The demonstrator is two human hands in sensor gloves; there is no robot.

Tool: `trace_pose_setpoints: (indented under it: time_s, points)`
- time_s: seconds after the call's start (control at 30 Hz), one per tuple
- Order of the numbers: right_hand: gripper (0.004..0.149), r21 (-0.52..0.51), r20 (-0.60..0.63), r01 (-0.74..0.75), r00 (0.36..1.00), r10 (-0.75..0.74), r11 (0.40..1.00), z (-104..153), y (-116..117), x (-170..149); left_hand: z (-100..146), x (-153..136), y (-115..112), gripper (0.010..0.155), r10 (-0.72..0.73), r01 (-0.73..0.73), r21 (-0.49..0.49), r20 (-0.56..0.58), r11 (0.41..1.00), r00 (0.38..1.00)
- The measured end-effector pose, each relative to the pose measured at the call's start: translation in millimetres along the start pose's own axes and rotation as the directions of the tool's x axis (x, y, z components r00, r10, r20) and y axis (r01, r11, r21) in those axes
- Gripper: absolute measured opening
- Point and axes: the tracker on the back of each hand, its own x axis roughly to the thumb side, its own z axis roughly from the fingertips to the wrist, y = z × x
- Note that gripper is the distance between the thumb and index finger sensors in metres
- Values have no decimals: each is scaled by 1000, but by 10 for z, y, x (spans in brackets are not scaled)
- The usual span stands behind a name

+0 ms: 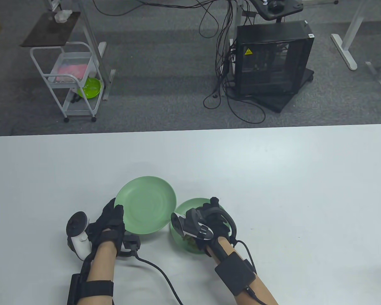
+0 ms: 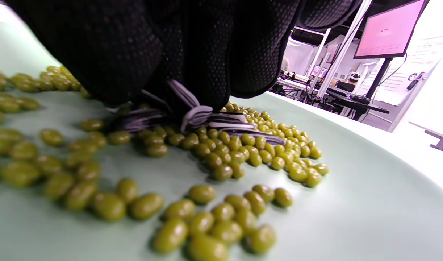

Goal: Pick sunflower seeds with hand pinch into plate

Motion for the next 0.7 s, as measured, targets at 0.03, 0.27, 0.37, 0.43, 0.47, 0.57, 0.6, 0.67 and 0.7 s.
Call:
trace_pose_setpoints:
  time_s: [0.03, 0.27, 0.37, 0.43, 0.47, 0.57, 0.6, 0.67, 0.7]
  points:
    - [34, 0, 2, -4, 1000, 4, 1000, -1, 4, 0, 0, 0, -1, 65, 0, 0, 0, 0, 1000, 1000]
    - [31, 6, 11, 18, 1000, -18, 1000, -7, 29, -22, -2, -3, -4, 65, -3, 3, -3, -4, 1000, 1000]
    - [31, 5, 14, 23, 1000, -23, 1000, -5, 21, -39, -3, -3, -4, 65, -5, 5, -6, -6, 1000, 1000]
    - [32, 5, 7, 59, 998, -59, 998, -2, 13, -92, -5, -1, -5, 65, -7, 7, -6, -6, 1000, 1000]
    - [32, 5, 7, 70, 998, -70, 998, 1, 10, -108, -6, -2, -5, 65, -8, 8, -7, -6, 1000, 1000]
    - [32, -2, 9, 160, 987, -160, 987, 18, -8, -214, -9, -5, -11, 65, -6, 6, -10, -9, 1000, 1000]
    - [32, -5, 9, 184, 983, -183, 983, 23, -14, -244, -10, -5, -13, 65, -5, 5, -11, -9, 1000, 1000]
    - [33, -17, 2, 249, 969, -249, 968, 34, -38, -329, -11, -8, -21, 65, -1, 1, -21, -13, 1000, 1000]
    - [33, -17, 3, 280, 960, -280, 960, 37, -48, -360, -11, -9, -24, 65, 0, -1, -24, -14, 1000, 1000]
